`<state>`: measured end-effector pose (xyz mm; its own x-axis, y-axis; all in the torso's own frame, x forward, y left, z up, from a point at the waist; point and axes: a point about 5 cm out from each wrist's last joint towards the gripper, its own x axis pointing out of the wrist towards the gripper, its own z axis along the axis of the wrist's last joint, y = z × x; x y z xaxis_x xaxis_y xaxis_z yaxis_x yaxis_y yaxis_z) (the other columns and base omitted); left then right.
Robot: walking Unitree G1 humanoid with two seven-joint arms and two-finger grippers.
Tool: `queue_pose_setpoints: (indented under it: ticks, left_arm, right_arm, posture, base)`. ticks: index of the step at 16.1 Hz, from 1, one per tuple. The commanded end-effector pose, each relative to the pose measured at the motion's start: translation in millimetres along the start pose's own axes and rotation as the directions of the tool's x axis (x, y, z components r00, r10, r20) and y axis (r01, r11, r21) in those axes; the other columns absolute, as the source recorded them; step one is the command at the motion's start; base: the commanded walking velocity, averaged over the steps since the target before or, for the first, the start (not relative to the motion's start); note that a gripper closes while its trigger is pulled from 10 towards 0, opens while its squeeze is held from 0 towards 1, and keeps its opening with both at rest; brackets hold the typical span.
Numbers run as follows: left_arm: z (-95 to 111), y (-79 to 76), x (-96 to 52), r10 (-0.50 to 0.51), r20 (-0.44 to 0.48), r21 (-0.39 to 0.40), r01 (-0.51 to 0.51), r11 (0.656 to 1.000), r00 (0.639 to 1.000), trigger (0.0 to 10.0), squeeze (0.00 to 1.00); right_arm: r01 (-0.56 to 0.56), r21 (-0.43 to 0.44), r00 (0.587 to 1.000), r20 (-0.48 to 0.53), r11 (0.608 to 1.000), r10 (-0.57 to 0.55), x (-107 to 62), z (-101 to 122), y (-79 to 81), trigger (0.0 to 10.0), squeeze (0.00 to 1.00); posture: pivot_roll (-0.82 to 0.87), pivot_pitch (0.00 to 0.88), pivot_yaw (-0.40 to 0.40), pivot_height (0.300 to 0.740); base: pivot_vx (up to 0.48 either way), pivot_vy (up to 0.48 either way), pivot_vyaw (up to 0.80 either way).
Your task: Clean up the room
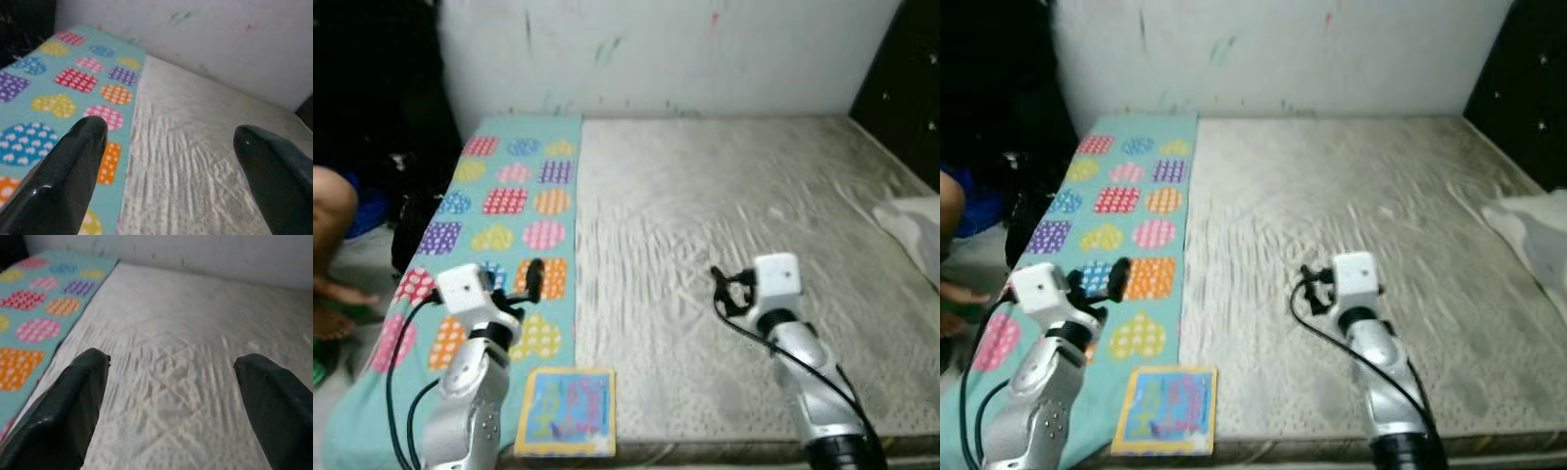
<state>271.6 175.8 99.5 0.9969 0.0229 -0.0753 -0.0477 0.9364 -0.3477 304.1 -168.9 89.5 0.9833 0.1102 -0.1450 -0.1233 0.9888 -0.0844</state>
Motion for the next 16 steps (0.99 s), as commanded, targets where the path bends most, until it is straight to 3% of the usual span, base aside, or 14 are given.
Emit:
queue_pose_setpoints:
  ticks: [1, 12, 14, 16]
  left_arm:
    - [-0.3, 11.8, -3.3, 0.036, -0.009, 0.017, -0.036, 0.999, 0.999, 10.0, 0.00]
    - [-0.7, 12.6, -2.3, 0.045, -0.025, 0.016, -0.045, 0.999, 0.999, 10.0, 0.00]
    - [6.4, 8.7, -3.1, 0.024, -0.013, 0.088, -0.023, 0.996, 1.000, 10.0, 0.00]
    - [4.7, 10.3, -5.0, 0.050, -0.042, 0.096, -0.045, 0.994, 0.998, 10.0, 0.00]
  right_arm:
    - [-0.035, 0.006, 0.999, 0.012, 0.999, 0.035, 2.4, 3.8, 10.7, 10.0, 0.00]
    - [-0.058, 0.010, 0.998, 0.033, 0.998, 0.057, 2.8, 7.1, 12.2, 10.0, 0.00]
    - [-0.052, 0.015, 0.998, 0.048, 0.999, 0.052, 1.1, 13.8, 10.3, 10.0, 0.00]
    - [-0.052, 0.058, 0.998, 0.034, 0.997, 0.050, -4.0, 9.5, 8.3, 10.0, 0.00]
  posture:
    - [-0.10, 0.000, 0.018, 0.740]
    - [-0.10, 0.000, 0.018, 0.740]
    - [-0.10, 0.018, 0.012, 0.740]
    - [-0.10, 0.031, 0.013, 0.740]
  base:
    - [0.000, 0.000, 0.00]
    - [0.000, 0.000, 0.00]
    - [0.000, 0.000, 0.00]
    - [0.000, 0.000, 0.00]
